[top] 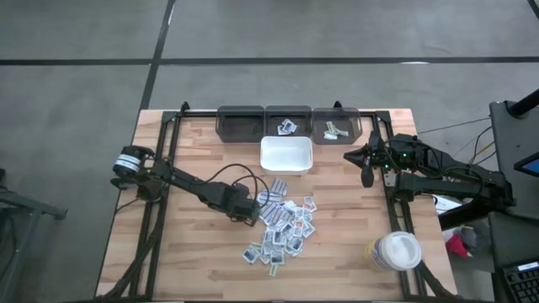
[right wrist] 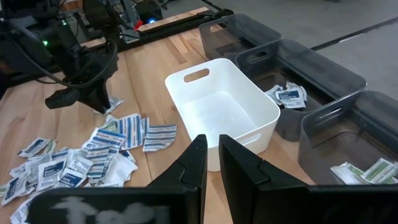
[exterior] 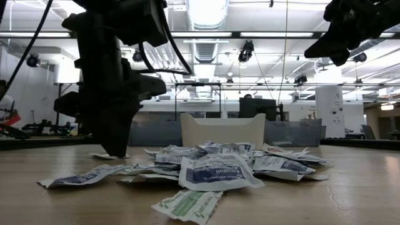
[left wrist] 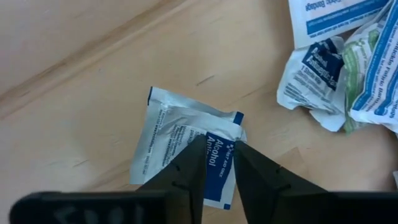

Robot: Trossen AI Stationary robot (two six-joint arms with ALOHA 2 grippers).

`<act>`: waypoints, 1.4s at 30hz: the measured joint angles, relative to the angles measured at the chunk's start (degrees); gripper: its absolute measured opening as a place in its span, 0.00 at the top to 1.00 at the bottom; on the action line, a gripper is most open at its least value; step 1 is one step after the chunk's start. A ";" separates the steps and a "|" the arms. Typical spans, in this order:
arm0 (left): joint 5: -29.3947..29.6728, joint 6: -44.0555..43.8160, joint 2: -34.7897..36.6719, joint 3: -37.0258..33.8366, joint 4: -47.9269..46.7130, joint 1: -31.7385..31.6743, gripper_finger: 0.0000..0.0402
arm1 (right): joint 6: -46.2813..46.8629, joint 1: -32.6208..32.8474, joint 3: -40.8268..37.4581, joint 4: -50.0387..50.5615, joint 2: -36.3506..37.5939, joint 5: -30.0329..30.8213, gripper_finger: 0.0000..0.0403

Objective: Pick & Place First Aid Supplies
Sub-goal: Put the blue alcohol pad into the middle gray bin

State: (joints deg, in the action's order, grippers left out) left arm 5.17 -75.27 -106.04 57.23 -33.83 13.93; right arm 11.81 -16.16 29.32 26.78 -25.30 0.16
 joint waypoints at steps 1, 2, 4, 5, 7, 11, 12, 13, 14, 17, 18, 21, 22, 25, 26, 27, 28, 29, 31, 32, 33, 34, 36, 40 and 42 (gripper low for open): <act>-0.07 0.12 -0.20 0.00 0.08 0.00 0.81 | 0.00 0.02 0.00 0.00 0.00 0.00 0.91; -0.09 0.18 -0.44 0.00 0.15 0.00 0.81 | 0.00 0.02 0.00 0.00 0.00 0.00 0.90; -0.13 0.19 -0.55 -0.02 0.22 0.00 0.83 | 0.00 0.02 0.00 0.00 0.00 0.00 0.90; -0.13 0.20 -0.57 -0.02 0.23 0.00 0.83 | 0.00 0.02 0.00 -0.01 0.00 0.00 0.90; -0.13 0.38 -0.57 0.02 0.23 0.00 0.85 | 0.00 0.01 0.00 -0.01 0.00 0.00 0.90; -0.11 2.72 -0.56 1.05 -0.07 0.00 0.89 | 0.00 0.01 0.00 -0.02 -0.02 0.00 0.90; -0.10 3.37 -0.59 1.43 -0.08 0.00 0.91 | 0.00 0.02 0.00 0.00 -0.02 0.00 0.91; -0.11 3.97 -0.56 1.87 -0.17 0.00 0.93 | 0.00 0.02 0.00 -0.01 -0.02 0.00 0.90; -0.11 4.91 -0.55 2.32 -0.32 0.02 0.96 | 0.00 0.02 0.00 -0.02 -0.02 0.00 0.91; -0.11 7.21 -0.52 4.05 -0.80 0.04 0.99 | 0.00 0.01 0.00 0.00 -0.01 0.00 0.90; -0.11 7.90 -0.52 4.53 -0.69 0.04 0.99 | 0.00 0.00 0.00 0.00 -0.02 0.00 0.90; -0.04 9.80 -0.52 5.96 -0.79 0.04 1.00 | 0.00 0.00 0.00 0.00 -0.02 0.00 0.90; 0.01 10.49 -0.52 6.49 -0.74 0.04 1.00 | 0.00 0.02 0.00 -0.01 -0.02 0.00 0.90; 0.13 13.10 -0.55 8.36 -0.89 0.02 1.00 | 0.00 0.02 0.00 0.00 -0.02 0.00 0.90; 0.08 14.24 -0.60 9.05 -0.95 0.02 1.00 | 0.01 0.01 0.00 0.00 -0.02 0.00 0.90; -0.08 15.41 -0.64 9.76 -1.10 0.02 1.00 | 0.02 0.01 0.00 -0.01 -0.02 0.00 0.90; -0.46 16.64 -0.67 10.42 -1.14 0.02 1.00 | 0.02 0.00 0.00 -0.01 -0.02 0.00 0.90; -1.23 17.95 -0.74 11.04 -1.22 0.02 1.00 | 0.02 0.00 0.00 -0.02 -0.02 0.00 0.90; -3.30 20.99 -0.61 11.96 -1.19 0.02 1.00 | 0.02 0.02 0.00 0.00 -0.02 0.00 0.90; -4.55 22.43 -0.42 12.26 -1.28 0.02 1.00 | 0.02 0.00 0.00 -0.02 -0.02 0.00 0.90; -5.55 23.72 -0.03 12.44 -1.28 0.00 1.00 | 0.02 0.00 0.00 -0.02 -0.01 0.00 0.90; -6.62 24.77 0.46 12.50 -1.24 0.00 1.00 | 0.02 0.02 0.00 0.00 -0.02 0.00 0.90; -8.98 27.03 1.02 12.57 -1.25 0.00 1.00 | 0.02 0.00 0.00 -0.02 -0.02 0.00 0.90; -13.27 30.04 1.09 12.59 -1.34 0.00 1.00 | 0.07 0.02 0.00 -0.02 -0.02 0.00 0.90; -13.31 29.89 1.18 12.45 -1.28 0.00 1.00 | 0.13 0.00 0.00 -0.01 -0.02 0.00 0.90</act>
State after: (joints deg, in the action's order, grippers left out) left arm -8.14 -45.37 -104.86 69.69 -35.11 13.93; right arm 11.94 -16.16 29.32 26.78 -25.32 0.16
